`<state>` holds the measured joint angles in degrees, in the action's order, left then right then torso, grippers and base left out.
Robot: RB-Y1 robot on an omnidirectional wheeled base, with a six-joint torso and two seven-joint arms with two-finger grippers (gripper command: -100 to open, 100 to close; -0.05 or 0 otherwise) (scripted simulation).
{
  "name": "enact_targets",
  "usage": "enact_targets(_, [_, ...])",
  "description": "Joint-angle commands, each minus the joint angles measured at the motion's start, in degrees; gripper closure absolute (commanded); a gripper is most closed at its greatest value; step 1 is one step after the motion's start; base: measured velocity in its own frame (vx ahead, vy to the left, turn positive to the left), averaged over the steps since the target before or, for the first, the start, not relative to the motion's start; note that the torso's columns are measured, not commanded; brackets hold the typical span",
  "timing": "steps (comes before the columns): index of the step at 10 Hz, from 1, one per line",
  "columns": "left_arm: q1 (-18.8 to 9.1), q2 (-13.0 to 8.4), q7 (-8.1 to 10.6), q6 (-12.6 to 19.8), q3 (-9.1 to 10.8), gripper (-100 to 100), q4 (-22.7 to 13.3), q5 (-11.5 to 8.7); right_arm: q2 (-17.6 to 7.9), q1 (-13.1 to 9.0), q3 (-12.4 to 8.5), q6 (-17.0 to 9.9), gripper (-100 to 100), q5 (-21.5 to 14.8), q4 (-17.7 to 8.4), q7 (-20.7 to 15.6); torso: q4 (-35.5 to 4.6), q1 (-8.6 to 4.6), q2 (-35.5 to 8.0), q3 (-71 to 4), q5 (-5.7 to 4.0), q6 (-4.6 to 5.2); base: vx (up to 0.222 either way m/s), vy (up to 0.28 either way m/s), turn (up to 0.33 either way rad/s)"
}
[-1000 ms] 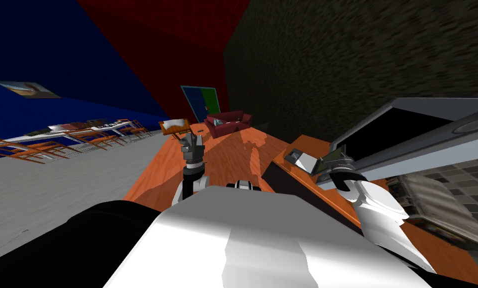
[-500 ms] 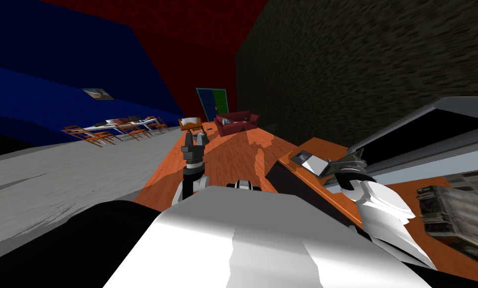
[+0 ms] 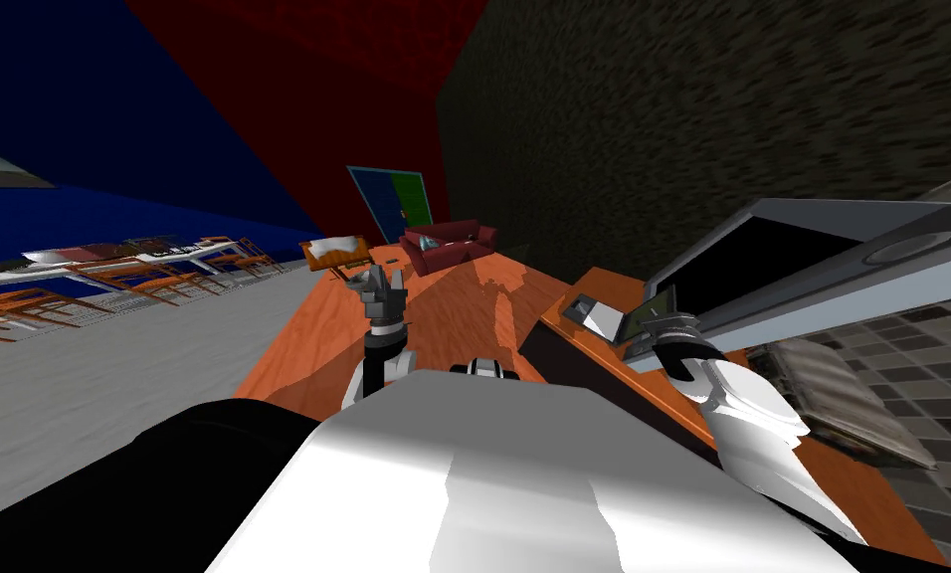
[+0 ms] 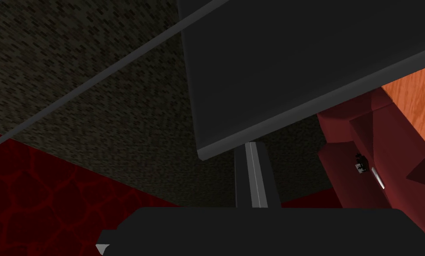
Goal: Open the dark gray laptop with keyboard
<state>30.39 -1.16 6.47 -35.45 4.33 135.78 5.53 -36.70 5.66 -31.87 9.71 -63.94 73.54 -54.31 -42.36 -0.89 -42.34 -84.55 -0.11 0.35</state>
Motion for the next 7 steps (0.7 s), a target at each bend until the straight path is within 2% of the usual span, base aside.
enact_targets(1, [0.0, 0.0, 0.0, 0.0, 0.0, 0, 0.0, 0.0, 0.8, 1.9, 1.5, 2.1, 100, 0.1, 4.1, 0.2, 0.1, -0.09, 0.2, -0.1, -0.11, -0.03, 0.195, 0.003, -0.368])
enact_targets(2, [0.0, 0.0, 0.0, 0.0, 0.0, 0, 0.0, 0.0, 1.4, 3.3, 2.8, 3.5, 100, 0.2, 6.6, 0.5, 0.1, -0.12, 0.2, -0.1, -0.09, -0.06, 0.219, 0.006, -0.388])
enact_targets(3, [0.0, 0.0, 0.0, 0.0, 0.0, 0, 0.0, 0.0, 1.4, 3.3, 2.8, 3.5, 100, 0.2, 7.0, 0.5, 0.1, -0.09, 0.3, -0.2, -0.04, -0.07, 0.148, 0.012, -0.286])
enact_targets(4, [0.0, 0.0, 0.0, 0.0, -0.01, 0, 0.0, 0.0, 2.0, 4.7, 4.1, 4.9, 100, 0.4, 9.7, 0.9, 0.1, -0.17, 0.2, -0.1, -0.08, -0.1, 0.149, 0.014, -0.34])
enact_targets(5, [0.0, 0.0, 0.0, 0.0, 0.0, 0, 0.0, 0.0, 2.0, 4.7, 4.1, 4.9, 100, 0.4, 9.9, 0.9, 0.1, -0.04, 0.1, 0.0, -0.1, 0.05, 0.125, 0.006, -0.284])
enact_targets(6, [0.0, 0.0, 0.0, 0.0, 0.0, 0, 0.0, 0.0, 2.6, 6.2, 5.4, 6.3, 100, 0.5, 12.4, 1.2, 0.1, -0.08, 0.0, 0.0, -0.17, 0.04, 0.146, 0.008, -0.337])
enact_targets(7, [0.0, 0.0, 0.0, 0.0, 0.0, 0, 0.0, 0.0, 2.6, 6.2, 5.4, 6.3, 100, 0.5, 12.8, 1.2, 0.1, 0.05, 0.0, 0.0, -0.2, 0.12, 0.135, 0.019, -0.256])
